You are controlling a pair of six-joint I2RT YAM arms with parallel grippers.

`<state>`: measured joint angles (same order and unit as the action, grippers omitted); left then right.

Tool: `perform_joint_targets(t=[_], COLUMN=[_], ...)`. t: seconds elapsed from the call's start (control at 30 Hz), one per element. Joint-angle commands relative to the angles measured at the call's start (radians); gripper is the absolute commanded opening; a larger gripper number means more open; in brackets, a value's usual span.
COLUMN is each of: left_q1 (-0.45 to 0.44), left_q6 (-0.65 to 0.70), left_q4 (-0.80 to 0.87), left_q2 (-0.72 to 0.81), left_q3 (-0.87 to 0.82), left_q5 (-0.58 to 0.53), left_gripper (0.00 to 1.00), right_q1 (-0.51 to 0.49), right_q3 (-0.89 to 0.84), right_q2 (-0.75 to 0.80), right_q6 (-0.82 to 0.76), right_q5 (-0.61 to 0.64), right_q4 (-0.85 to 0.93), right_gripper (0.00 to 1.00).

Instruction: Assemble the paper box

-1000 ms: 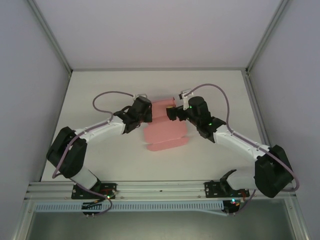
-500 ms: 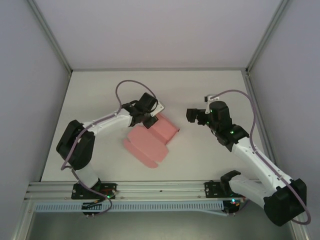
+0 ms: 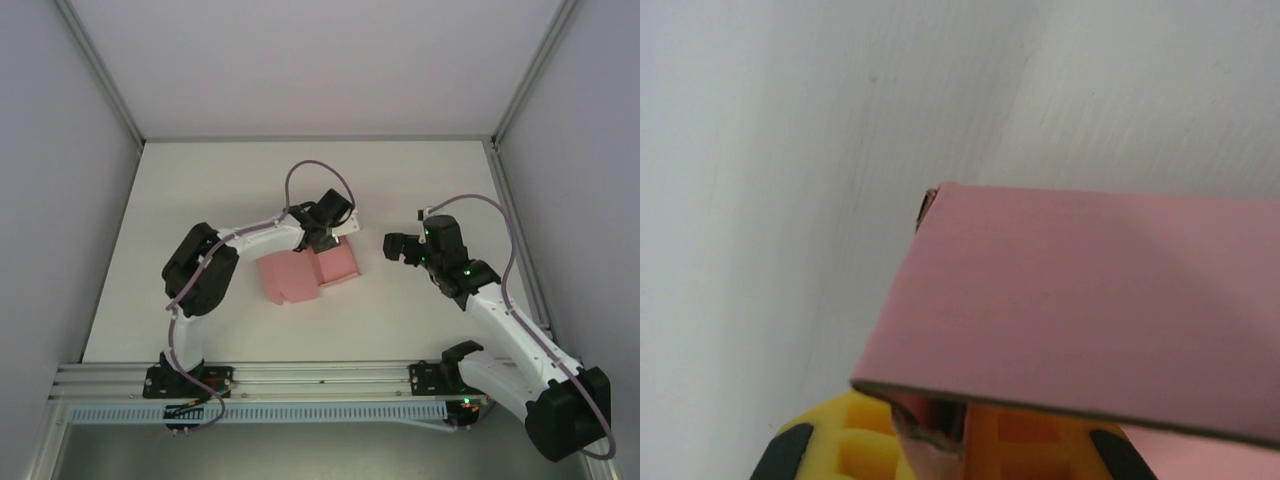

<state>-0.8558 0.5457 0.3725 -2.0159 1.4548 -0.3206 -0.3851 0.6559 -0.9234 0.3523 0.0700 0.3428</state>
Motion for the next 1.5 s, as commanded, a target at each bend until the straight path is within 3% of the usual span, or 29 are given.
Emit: perform_joint_targets(t=[0.0, 0.07, 0.2, 0.6, 0.67, 0.77, 0.83, 0.9, 1.0, 1.07, 1.17, 1.27, 1.4, 1.47], left_q1=[-0.014, -0.019, -0.021, -0.075, -0.074, -0.064, -0.028, 0.042, 0.221, 0.328, 0.425, 0.440, 0.433, 0.418], left_q6=[0.131, 0.141, 0.134, 0.019, -0.047, -0.217, -0.431, -0.642, -0.881, -0.967, -0.994, -1.004, -0.989, -0.973], left_q4=[0.036, 0.058, 0.073, 0.070, 0.043, -0.018, -0.006, 0.051, 0.106, 0.108, 0.093, 0.007, -0.181, -0.251], left_q2=[-0.113, -0.145, -0.141, 0.114, 0.183, 0.316, 0.410, 0.505, 0.646, 0.696, 0.711, 0.680, 0.548, 0.488], left_q3=[0.013, 0.040, 0.072, 0.052, 0.014, -0.062, -0.099, -0.155, -0.325, -0.430, -0.532, -0.596, -0.624, -0.619], left_q5=[-0.134, -0.143, -0.133, -0.062, -0.078, -0.147, -0.237, -0.248, -0.134, -0.064, 0.041, 0.139, 0.406, 0.494], left_gripper=[0.00, 0.00, 0.28, 0.82, 0.99, 1.00, 1.00, 1.00, 1.00, 0.94, 0.69, 0.65, 0.36, 0.31], right_q1=[0.020, 0.026, 0.038, 0.047, 0.047, 0.046, 0.046, 0.046, 0.046, 0.046, 0.045, 0.042, 0.026, 0.008], right_q3=[-0.025, -0.032, -0.044, -0.026, -0.019, -0.006, 0.017, 0.042, 0.082, 0.120, 0.172, 0.212, 0.253, 0.268], right_q2=[0.037, 0.052, 0.068, 0.035, 0.016, -0.029, -0.077, -0.131, -0.236, -0.314, -0.429, -0.528, -0.637, -0.676], right_q6=[0.020, 0.025, 0.027, 0.007, 0.004, -0.006, -0.014, -0.022, -0.049, -0.061, -0.068, -0.064, -0.059, -0.066], right_q5=[-0.007, -0.009, -0.025, -0.075, -0.080, -0.095, -0.084, -0.089, -0.135, -0.145, -0.148, -0.190, -0.258, -0.278], right_q4=[0.022, 0.028, 0.029, 0.016, 0.014, -0.001, 0.000, -0.005, -0.041, -0.044, -0.052, -0.085, -0.114, -0.131], right_gripper=[1.00, 1.00, 1.00, 1.00, 1.00, 1.00, 0.99, 0.96, 0.87, 0.73, 0.53, 0.41, 0.23, 0.22])
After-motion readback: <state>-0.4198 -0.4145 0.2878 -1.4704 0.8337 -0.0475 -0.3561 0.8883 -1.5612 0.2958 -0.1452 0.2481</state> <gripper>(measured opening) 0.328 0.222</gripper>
